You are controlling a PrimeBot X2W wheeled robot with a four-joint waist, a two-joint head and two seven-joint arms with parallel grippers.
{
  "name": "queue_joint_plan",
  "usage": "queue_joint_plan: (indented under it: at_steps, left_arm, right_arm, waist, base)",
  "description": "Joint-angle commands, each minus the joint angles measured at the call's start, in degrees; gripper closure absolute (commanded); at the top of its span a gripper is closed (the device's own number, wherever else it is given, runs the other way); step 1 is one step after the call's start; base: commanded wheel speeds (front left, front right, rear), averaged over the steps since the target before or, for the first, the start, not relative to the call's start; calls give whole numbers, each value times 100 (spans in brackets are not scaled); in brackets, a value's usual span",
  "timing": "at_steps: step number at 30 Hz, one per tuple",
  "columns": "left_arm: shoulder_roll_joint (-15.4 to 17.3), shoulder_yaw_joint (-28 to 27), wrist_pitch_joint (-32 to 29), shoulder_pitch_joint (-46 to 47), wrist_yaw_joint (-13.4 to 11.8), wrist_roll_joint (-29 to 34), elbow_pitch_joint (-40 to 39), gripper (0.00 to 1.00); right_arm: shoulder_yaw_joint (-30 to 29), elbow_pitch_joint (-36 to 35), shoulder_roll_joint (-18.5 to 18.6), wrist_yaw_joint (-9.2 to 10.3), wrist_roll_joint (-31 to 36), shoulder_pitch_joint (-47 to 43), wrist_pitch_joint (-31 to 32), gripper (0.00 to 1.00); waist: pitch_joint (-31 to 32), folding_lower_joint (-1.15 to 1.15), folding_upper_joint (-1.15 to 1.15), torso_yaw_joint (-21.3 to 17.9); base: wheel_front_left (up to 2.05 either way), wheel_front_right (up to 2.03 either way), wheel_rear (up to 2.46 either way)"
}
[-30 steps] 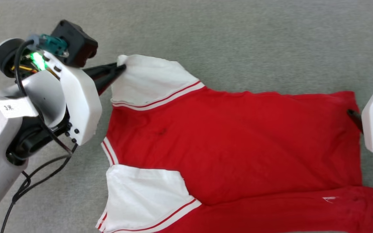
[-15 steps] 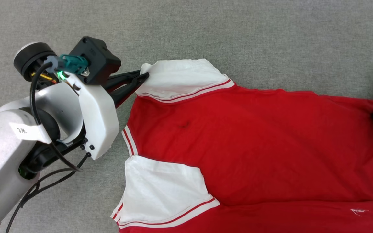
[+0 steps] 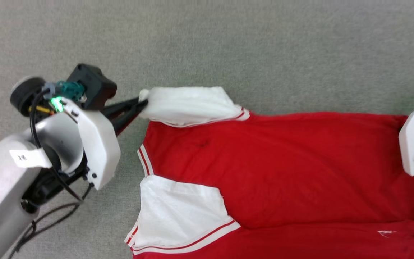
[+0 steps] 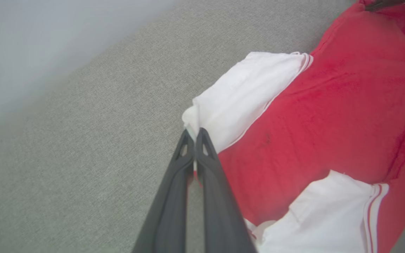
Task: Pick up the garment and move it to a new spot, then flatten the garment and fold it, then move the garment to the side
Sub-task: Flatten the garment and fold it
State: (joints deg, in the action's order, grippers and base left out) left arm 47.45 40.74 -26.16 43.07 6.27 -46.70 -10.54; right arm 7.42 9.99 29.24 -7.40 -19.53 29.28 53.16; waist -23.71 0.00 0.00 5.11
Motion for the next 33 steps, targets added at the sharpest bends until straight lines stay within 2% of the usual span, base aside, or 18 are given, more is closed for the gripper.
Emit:
queue_joint_plan:
  at_steps: [1,6,16,21,26,30,33]
  left_arm:
    - [9,-12,91,-180,-66,-51,20,100]
    - [133,-36,283,-629,-247,-155,-42,100]
    - [419,46,488,-1682,-695,-444,-462,100]
    - [587,150,613,-2360,-928,-616,-638,100]
    - [770,334,699,-3012,-1125,-694,-578,100]
    - [713,468,825,-3358,-1219,-733,-413,100]
    - [652,536,913,-3441,-1204,-676,-238,100]
  right_arm:
    - [7,-9,-55,-16,-95,-163,-107,100]
    - [-120,-350,114,-7,-112,-466,-605,100]
    - [-916,-1348,-87,-8,-337,-1897,-976,100]
    - [-1113,-1759,-232,-8,-550,-2783,-985,100]
    - [-1165,-1814,-274,-8,-607,-3442,-1049,100]
    - [-1060,-1655,-294,-7,-748,-3683,-1119,100]
    - [-937,-1501,-153,-7,-741,-3761,-1214,100]
  waist:
    - [255,0,0,-99]
    - [659,0,0,-141]
    - [1212,0,0,-144]
    - [1342,0,0,-172]
    - [1410,0,0,-230]
    - [1438,0,0,-251]
    - [1438,0,0,-249]
  base:
    - [0,0,0]
    - [0,0,0]
    - [0,0,0]
    - [0,0,0]
    - [0,0,0]
    - [0,0,0]
    - [0,0,0]
